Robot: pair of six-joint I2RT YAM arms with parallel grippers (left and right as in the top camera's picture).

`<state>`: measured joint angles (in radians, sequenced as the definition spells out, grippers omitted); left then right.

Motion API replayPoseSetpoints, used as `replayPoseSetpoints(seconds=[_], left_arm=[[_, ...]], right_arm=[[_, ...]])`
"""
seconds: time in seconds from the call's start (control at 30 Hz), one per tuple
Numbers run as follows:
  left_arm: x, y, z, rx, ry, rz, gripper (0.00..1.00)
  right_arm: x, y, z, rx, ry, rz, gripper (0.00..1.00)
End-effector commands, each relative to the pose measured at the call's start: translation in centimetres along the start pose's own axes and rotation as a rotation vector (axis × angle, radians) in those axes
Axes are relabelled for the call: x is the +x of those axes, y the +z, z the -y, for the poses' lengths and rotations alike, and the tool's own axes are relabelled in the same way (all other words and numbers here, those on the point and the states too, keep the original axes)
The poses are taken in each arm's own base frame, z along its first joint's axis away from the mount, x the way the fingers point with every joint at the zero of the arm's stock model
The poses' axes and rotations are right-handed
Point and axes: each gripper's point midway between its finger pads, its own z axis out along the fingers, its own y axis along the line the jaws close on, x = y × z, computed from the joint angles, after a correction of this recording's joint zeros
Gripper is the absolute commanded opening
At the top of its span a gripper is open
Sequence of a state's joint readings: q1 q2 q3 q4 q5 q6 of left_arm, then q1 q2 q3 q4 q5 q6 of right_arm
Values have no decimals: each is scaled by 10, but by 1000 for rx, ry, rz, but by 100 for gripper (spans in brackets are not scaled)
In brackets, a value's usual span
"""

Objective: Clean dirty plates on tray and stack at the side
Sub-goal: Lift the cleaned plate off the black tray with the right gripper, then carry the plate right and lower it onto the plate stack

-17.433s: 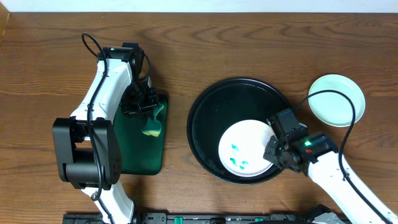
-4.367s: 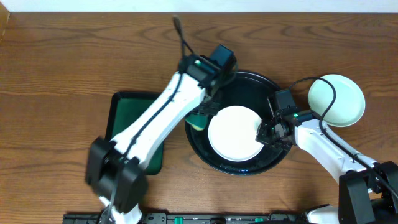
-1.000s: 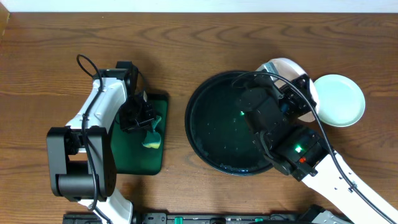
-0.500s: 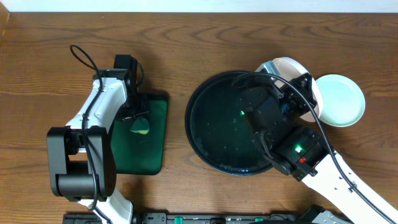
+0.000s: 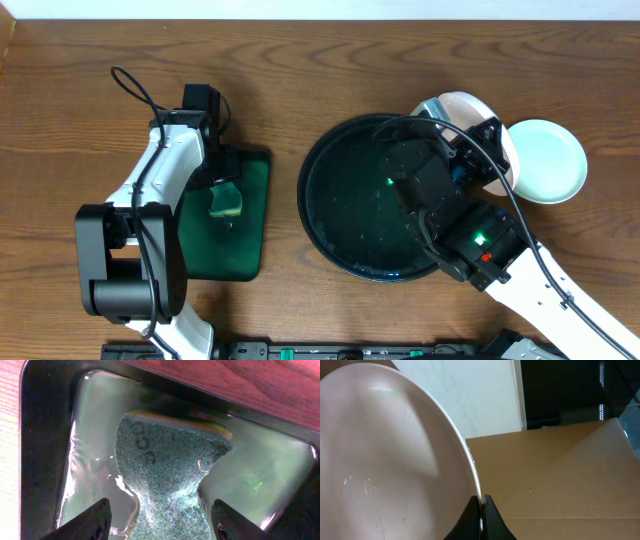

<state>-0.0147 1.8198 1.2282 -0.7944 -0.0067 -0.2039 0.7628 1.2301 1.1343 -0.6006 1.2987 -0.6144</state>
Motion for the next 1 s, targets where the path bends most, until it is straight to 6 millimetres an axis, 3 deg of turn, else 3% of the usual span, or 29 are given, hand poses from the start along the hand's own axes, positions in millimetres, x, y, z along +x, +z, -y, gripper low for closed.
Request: replayPoseSetpoints(seconds=[0.0, 0.23, 0.6, 0.73, 0.83, 0.97], left_arm=[[0, 2, -4, -14, 7, -2, 66], [0, 2, -4, -15, -1, -5, 77], [3, 2, -3, -10, -19, -15, 78], [2, -5, -2, 2, -29, -4, 78], [0, -19, 0, 23, -33, 19, 78], [-3, -47, -1, 44, -51, 86, 78]], right_arm=[[-3, -5, 10, 28, 35, 2, 1], [-3, -5, 9, 27, 41, 2, 1], [-4, -5, 9, 25, 60, 4, 1], [-4, -5, 9, 22, 195, 6, 1], [-9, -5, -3, -47, 289, 38, 1], [-21, -11, -37, -252, 392, 91, 1]])
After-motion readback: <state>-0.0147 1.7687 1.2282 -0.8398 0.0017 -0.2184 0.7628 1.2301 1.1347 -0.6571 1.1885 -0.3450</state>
